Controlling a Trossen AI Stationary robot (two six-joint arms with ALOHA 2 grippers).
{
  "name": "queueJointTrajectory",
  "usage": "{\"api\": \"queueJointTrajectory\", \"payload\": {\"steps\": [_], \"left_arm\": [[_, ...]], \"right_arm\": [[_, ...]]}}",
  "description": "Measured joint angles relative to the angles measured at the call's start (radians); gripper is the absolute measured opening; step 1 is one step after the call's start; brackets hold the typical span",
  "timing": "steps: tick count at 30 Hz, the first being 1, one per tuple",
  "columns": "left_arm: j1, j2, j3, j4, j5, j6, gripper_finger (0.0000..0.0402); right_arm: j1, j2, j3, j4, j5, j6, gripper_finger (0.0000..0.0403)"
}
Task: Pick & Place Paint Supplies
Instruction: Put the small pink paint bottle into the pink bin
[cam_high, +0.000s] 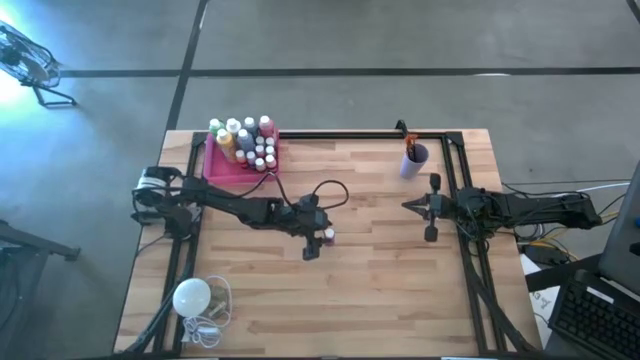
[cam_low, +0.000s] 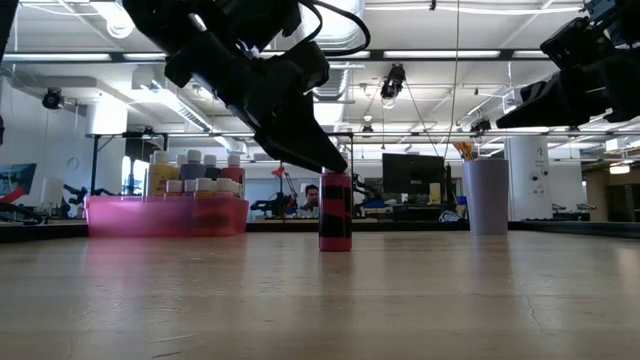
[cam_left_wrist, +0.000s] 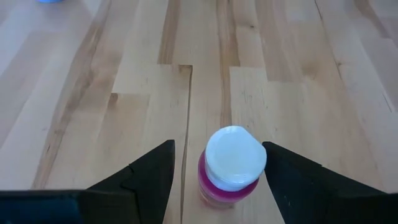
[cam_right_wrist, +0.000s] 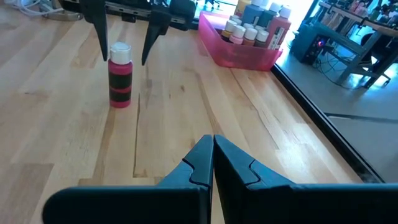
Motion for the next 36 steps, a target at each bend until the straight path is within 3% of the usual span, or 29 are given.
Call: {"api": "queueJointTrajectory", "payload": {"steps": [10,25,36], "left_arm": [[0.001,-0.001,0.0,-0.001,-0.01,0.001,0.023],[0.001,-0.001,-0.005,0.0,-0.012,0.002,0.0123],[0.001,-0.001,-0.005,-0.001,-0.012,-0.008,0.0133]], "right_arm": [[0.0,0.0,0.0,0.0,0.0,0.0,0.0008],[0.0,0.0,0.0,0.0,0.0,-0.001,0.0008],[0.0,0.0,0.0,0.0,0.0,-0.001,0.0008]]}}
